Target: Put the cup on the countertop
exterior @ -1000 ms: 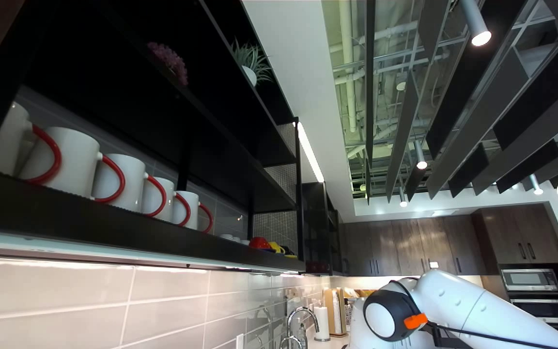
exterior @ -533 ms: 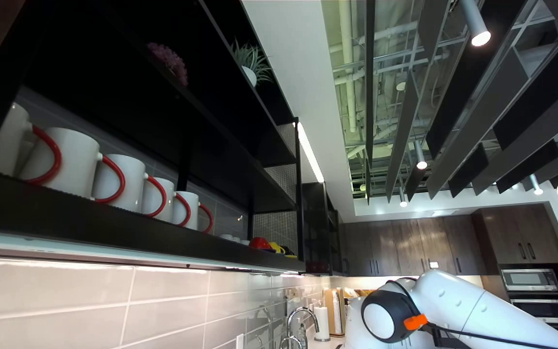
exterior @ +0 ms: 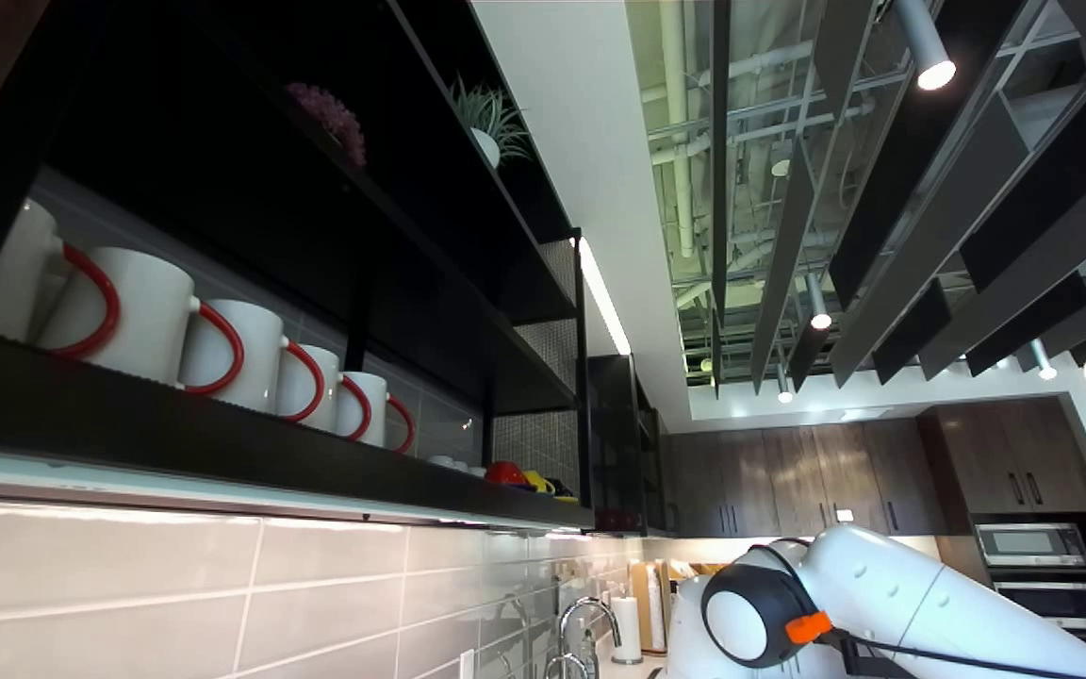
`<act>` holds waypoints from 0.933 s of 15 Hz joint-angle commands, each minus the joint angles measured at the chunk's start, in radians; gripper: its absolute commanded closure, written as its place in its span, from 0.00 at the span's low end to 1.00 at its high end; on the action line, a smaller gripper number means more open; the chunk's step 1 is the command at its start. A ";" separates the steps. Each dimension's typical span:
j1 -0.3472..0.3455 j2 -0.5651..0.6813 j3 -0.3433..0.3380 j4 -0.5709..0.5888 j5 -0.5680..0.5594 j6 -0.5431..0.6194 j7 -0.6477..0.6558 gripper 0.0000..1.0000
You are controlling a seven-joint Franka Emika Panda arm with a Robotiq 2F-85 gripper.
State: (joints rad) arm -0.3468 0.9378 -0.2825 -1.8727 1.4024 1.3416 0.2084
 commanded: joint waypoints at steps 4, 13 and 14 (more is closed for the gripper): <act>0.034 -0.080 -0.046 -0.047 -0.042 0.072 -0.011 0.00; 0.111 -0.242 -0.109 -0.138 -0.242 0.272 -0.015 0.00; 0.124 -0.271 -0.115 -0.159 -0.270 0.318 -0.015 0.00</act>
State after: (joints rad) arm -0.2703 0.7710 -0.3731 -1.9432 1.2112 1.5413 0.2016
